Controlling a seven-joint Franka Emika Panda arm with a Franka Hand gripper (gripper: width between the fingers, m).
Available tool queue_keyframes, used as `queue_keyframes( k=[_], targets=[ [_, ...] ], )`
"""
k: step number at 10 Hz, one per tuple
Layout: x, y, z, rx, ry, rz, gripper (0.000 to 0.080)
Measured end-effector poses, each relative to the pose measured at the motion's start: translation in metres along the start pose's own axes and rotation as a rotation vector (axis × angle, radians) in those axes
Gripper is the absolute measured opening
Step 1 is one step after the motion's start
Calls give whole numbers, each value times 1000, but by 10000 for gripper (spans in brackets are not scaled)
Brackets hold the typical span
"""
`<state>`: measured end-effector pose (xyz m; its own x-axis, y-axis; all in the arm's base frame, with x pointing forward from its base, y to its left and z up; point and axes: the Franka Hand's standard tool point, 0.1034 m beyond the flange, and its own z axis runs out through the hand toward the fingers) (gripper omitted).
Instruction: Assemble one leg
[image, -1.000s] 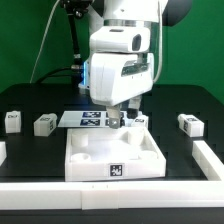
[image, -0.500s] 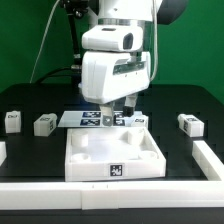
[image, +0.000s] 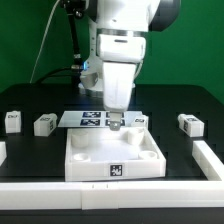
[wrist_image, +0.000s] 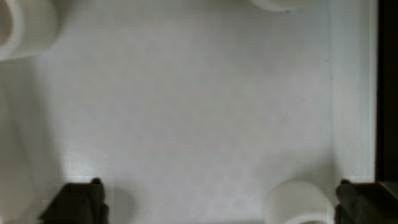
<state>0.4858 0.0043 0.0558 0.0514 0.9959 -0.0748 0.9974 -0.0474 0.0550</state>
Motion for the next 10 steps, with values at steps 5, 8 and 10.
queue_keyframes(
  k=[5,8,10],
  targets=[
    [-6,-9,7,36,-8,-22,650],
    [-10,-44,23,92,-1,-136,650],
    [-11,-47,26,103,-1,-156,650]
  ],
)
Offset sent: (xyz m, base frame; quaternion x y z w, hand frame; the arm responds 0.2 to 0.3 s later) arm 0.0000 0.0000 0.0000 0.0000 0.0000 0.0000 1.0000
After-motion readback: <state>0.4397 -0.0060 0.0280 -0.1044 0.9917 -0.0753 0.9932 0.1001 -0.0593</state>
